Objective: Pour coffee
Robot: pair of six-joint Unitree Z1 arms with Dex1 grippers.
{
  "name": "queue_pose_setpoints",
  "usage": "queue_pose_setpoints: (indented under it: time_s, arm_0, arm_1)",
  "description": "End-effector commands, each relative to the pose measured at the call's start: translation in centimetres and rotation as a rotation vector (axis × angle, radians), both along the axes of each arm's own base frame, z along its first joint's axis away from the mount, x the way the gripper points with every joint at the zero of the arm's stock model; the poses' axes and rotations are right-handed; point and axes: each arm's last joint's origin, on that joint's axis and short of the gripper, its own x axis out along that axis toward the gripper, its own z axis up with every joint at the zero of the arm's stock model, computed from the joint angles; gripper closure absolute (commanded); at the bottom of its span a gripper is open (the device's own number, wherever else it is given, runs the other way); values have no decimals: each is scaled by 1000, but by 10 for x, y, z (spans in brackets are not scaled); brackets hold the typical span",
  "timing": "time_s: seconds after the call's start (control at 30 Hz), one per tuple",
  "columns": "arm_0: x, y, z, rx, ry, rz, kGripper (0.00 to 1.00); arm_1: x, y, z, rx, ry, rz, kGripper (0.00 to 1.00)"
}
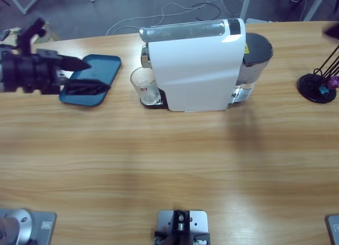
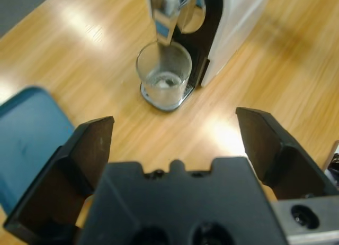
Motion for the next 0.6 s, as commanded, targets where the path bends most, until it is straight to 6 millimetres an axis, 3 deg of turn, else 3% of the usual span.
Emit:
queue_pose_setpoints:
  time_s: [0.03,0.23,0.47,0.6]
  arm_0:
    - [-22,15,8,26,-50,103,9]
    - [-17,4,-4,51,-25,24,9]
    - [-18,3,-21,78,-54,-43,9]
    - [-12,-2,-26,70,-48,-56,9]
  arm_1:
    - [105,50,11,-96,160,-13,1000]
    - [165,70,4,-84,279,13,1000]
    - [200,96,-18,-105,391,50,1000]
    - [209,103,-32,-116,422,56,1000]
